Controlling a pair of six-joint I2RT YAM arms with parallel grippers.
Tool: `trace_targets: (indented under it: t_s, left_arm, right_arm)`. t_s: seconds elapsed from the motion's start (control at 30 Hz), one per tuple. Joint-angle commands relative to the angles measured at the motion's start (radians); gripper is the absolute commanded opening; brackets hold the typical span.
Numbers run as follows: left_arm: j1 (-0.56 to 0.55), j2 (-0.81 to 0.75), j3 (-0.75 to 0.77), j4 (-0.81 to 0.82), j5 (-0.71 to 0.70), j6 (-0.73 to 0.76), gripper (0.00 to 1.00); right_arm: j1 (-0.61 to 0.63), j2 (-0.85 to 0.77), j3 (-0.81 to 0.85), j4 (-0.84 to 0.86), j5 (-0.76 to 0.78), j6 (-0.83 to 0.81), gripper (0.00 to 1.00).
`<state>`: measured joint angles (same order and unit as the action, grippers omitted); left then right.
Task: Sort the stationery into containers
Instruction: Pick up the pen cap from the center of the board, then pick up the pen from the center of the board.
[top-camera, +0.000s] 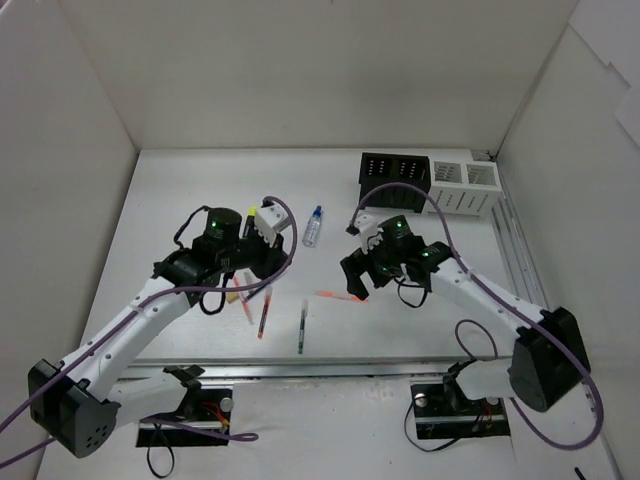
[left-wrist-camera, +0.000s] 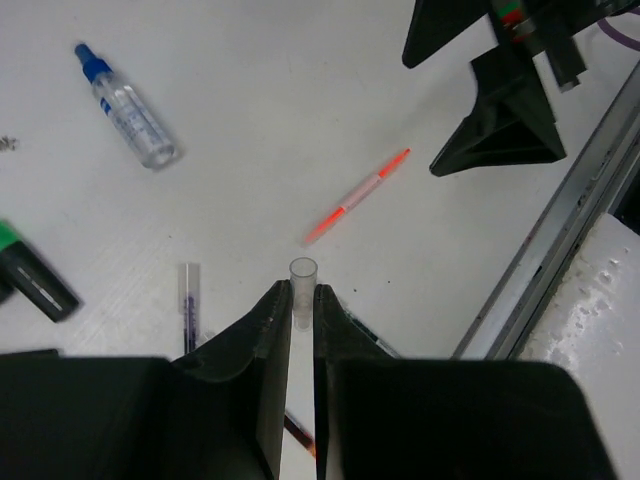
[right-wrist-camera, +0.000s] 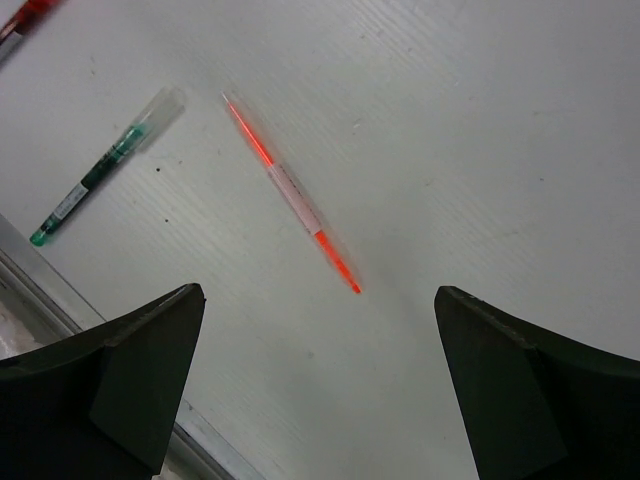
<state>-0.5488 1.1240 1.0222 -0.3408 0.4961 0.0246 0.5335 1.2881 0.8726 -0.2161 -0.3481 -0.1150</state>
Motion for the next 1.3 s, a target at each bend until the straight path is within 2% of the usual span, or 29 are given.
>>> trace_targets:
  t_s: [0.0, 0.2, 0.37, 0.53, 0.63, 0.67, 0.73, 0.77, 0.83, 0.87, 1.0, 1.03, 1.1, 1.27]
  left_arm:
    - [-0.011, -0.081, -0.036, 0.045, -0.089, -0.124, 0.05]
    - [-0.068, -0.181, -0.141, -0.01, -0.201, -0.195, 0.04]
    - [-0.068, -0.208, -0.209, 0.017, -0.195, -0.238, 0.04]
    - [-0.068, -0.253, -0.244, 0.042, -0.182, -0.25, 0.03]
    - [-0.068, -0.276, -0.266, 0.046, -0.198, -0.256, 0.03]
    - [-0.068, -0.28, -0.272, 0.045, -0.212, -0.258, 0.03]
    - [-0.068, -0.293, -0.278, 0.052, -0.211, -0.259, 0.03]
    - [-0.068, -0.294, -0.283, 0.057, -0.214, -0.259, 0.03]
    - [-0.068, -0.297, -0.284, 0.066, -0.209, -0.253, 0.03]
    - [-0.068, -0.299, -0.283, 0.068, -0.214, -0.25, 0.03]
    - [-0.068, -0.299, -0.278, 0.071, -0.221, -0.236, 0.03]
    - [-0.068, -0.3, -0.278, 0.071, -0.222, -0.232, 0.02]
    - [-0.068, -0.297, -0.275, 0.071, -0.223, -0.223, 0.02]
    - [-0.068, -0.288, -0.266, 0.085, -0.214, -0.204, 0.02]
  right_arm:
    - [0.051, 0.109, 0.066, -0.008, 0.058, -0.037, 0.98]
    - [0.144, 0.265, 0.155, -0.005, 0.106, -0.026, 0.98]
    - [0.23, 0.364, 0.218, -0.002, 0.211, -0.017, 0.95]
    - [0.258, 0.488, 0.275, -0.003, 0.263, -0.006, 0.89]
    - [0.266, 0.528, 0.29, -0.005, 0.296, -0.002, 0.79]
    - [0.264, 0.536, 0.292, -0.006, 0.302, 0.009, 0.7]
    - [0.267, 0.536, 0.289, -0.009, 0.29, 0.014, 0.6]
    - [0.266, 0.536, 0.286, -0.012, 0.291, 0.03, 0.48]
    - [0.27, 0.536, 0.278, -0.019, 0.302, 0.049, 0.37]
    - [0.272, 0.534, 0.275, -0.022, 0.299, 0.061, 0.27]
    - [0.269, 0.518, 0.258, -0.022, 0.334, 0.09, 0.1]
    - [0.269, 0.513, 0.255, -0.022, 0.343, 0.106, 0.0]
    - [0.266, 0.495, 0.258, -0.014, 0.469, 0.11, 0.0]
    - [0.215, 0.352, 0.238, 0.071, 0.525, 0.224, 0.0]
